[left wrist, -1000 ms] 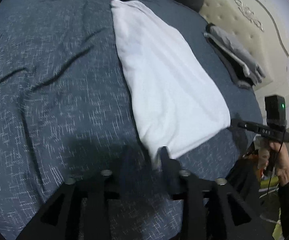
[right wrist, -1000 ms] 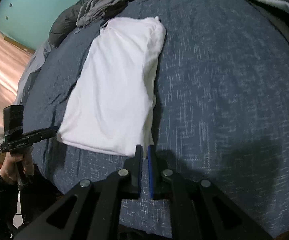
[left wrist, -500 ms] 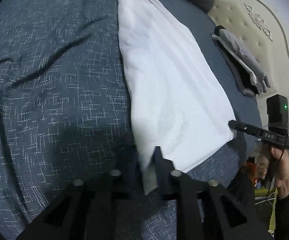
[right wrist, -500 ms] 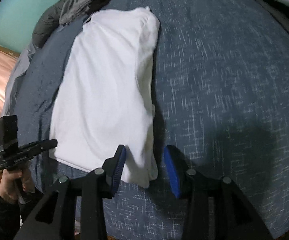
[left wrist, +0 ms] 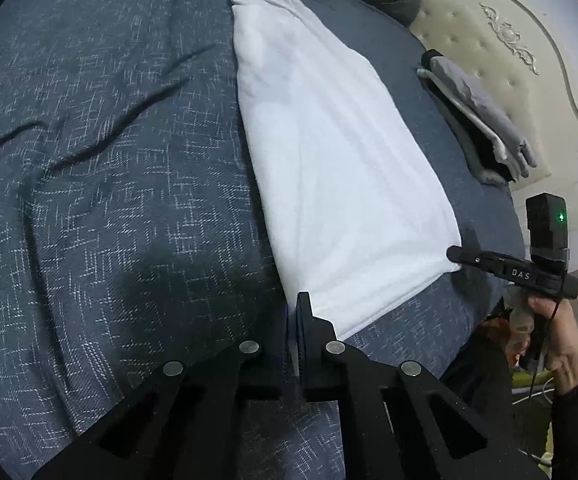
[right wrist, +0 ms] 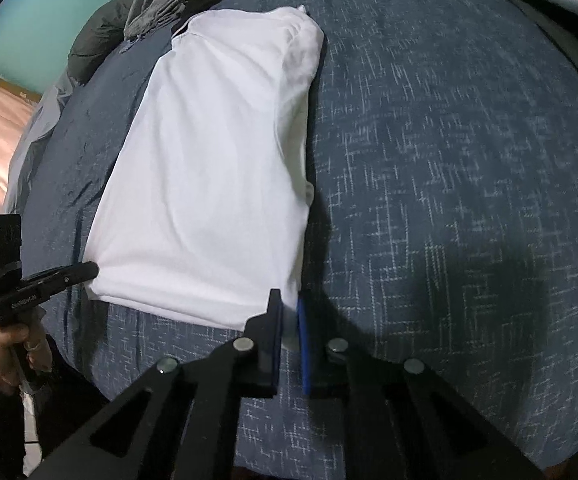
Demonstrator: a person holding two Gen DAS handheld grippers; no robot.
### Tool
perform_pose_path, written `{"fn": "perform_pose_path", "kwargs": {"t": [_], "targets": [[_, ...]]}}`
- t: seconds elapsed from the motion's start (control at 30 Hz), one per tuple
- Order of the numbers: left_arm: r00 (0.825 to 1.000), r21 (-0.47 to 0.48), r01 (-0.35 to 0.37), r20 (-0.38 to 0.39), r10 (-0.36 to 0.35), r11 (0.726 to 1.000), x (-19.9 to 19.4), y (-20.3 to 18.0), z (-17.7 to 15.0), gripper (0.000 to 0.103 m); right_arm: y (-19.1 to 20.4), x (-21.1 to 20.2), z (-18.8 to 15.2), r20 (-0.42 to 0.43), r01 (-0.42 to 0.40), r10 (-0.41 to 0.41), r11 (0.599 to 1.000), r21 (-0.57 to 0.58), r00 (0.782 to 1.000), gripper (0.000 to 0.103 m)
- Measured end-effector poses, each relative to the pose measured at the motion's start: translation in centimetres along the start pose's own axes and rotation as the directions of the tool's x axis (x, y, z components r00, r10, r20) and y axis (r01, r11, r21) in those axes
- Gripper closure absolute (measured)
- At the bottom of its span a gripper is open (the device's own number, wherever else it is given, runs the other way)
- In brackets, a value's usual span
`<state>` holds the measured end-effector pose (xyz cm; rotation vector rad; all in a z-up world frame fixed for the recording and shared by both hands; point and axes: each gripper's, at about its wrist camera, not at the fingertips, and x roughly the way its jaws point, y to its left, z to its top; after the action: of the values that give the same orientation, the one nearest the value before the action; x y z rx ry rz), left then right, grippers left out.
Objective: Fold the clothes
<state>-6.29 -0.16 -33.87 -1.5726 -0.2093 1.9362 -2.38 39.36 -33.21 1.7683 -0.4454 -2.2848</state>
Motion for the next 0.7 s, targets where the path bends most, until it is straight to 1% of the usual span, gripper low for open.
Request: {"fn": "perform_pose_path", "kwargs": {"t": [0.03, 0.07, 0.17, 0.2, 0.27, 0.33, 0.43, 0.57, 0.63, 0.67, 0.7], "targets": [[1.0, 0.002, -0.006, -0.006, 0.006, 1.0, 0.2, -0.1, 0.1, 0.099, -0.1, 0.0, 0.0, 0.0, -0.002, 0.002, 1.0, 0.009, 1.0, 0.096], [1.0, 0.005, -0.012, -0.01, 0.012, 1.0, 0.3, -0.1, 0.1, 0.099, -0.3, 0.0, 0.0, 0.001, -0.004, 0.004, 1.0, 0.018, 1.0, 0.093], [1.0, -0.002, -0.014, -0.008, 0.014, 1.0, 0.4, -0.1, 0.1, 0.098, -0.7, 0.0, 0.1, 0.003, -0.009, 0.009, 0.999, 0.043, 1.0, 0.083], [1.0, -0.008, -0.011, -0.008, 0.011, 1.0, 0.4, 0.0, 0.1, 0.098, -0.7, -0.2, 0.2, 0.005, -0.009, 0.009, 0.999, 0.047, 1.0, 0.077], [1.0, -0.022, -0.005, -0.007, 0.005, 1.0, 0.4, 0.2, 0.1, 0.096, -0.9, -0.5, 0.4, 0.01, -0.016, 0.015, 0.998, 0.054, 1.0, 0.072], [1.0, -0.036, -0.003, -0.008, 0.003, 0.999, 0.5, 0.5, 0.0, 0.085, -1.0, -0.7, 0.4, 0.003, -0.024, 0.024, 0.997, 0.07, 1.0, 0.067], [1.0, -0.068, 0.008, -0.001, -0.008, 0.998, 0.3, 1.2, 0.0, 0.073, -1.1, -0.7, 0.4, -0.02, -0.015, 0.017, 0.996, 0.087, 1.0, 0.066], [1.0, -0.102, 0.029, 0.01, -0.028, 0.994, -0.2, 1.9, 0.2, 0.064, 0.3, -1.1, -0.2, -0.047, 0.009, -0.005, 0.996, 0.092, 0.999, 0.066], [0.999, -0.102, 0.032, 0.003, -0.032, 0.994, -0.1, 1.9, 0.3, 0.061, 0.4, -1.1, 0.0, -0.06, 0.017, -0.011, 0.995, 0.102, 0.998, 0.061], [0.999, -0.101, 0.035, -0.003, -0.035, 0.994, 0.0, 1.8, 0.4, 0.061, 0.4, -0.9, 0.1, -0.068, 0.021, -0.014, 0.994, 0.107, 0.998, 0.055], [0.999, -0.103, 0.04, -0.009, -0.041, 0.994, 0.2, 1.8, 0.4, 0.061, 0.4, -0.8, 0.2, -0.075, 0.026, -0.017, 0.993, 0.112, 0.997, 0.054]]}}
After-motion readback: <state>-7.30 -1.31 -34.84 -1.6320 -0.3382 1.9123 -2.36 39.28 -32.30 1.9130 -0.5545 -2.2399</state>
